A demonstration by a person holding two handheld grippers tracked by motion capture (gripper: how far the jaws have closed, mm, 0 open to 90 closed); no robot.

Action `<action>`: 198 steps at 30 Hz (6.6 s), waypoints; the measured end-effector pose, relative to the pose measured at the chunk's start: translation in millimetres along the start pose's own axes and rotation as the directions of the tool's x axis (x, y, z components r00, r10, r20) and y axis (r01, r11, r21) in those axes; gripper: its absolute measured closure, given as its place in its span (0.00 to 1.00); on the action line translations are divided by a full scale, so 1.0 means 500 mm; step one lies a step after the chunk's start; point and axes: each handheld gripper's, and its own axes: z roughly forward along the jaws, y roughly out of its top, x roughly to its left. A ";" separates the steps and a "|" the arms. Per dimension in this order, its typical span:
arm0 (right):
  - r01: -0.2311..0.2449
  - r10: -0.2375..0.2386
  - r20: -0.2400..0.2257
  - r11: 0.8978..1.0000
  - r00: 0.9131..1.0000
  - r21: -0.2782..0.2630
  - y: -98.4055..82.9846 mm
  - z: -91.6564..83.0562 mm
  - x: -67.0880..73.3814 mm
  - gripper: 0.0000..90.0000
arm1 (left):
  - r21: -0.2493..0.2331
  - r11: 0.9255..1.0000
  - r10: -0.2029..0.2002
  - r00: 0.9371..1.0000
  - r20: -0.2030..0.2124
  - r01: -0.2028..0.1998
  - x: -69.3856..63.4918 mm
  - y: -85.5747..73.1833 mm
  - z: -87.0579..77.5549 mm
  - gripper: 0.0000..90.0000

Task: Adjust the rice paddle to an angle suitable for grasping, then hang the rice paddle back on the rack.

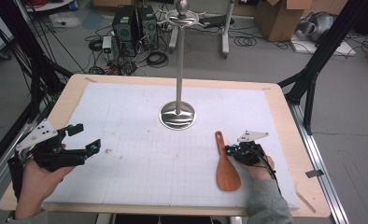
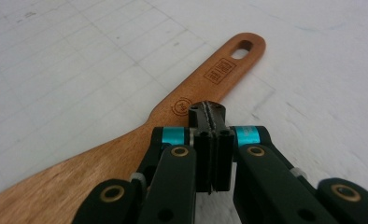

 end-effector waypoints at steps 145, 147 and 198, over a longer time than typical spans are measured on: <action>0.103 -0.082 -0.103 0.970 0.991 0.219 0.113 0.060 0.159 0.72 | 0.018 1.000 -0.007 0.999 -0.037 0.008 0.014 -0.012 -0.017 0.14; 0.099 -0.079 -0.105 0.973 0.991 0.209 0.115 0.057 0.158 0.72 | 0.017 1.000 -0.005 0.999 -0.036 0.006 0.014 -0.012 -0.017 0.14; -0.007 -0.002 -0.043 0.975 0.999 -0.220 0.145 -0.117 0.109 0.72 | 0.020 1.000 -0.003 1.000 -0.027 0.003 0.011 -0.011 -0.013 0.14</action>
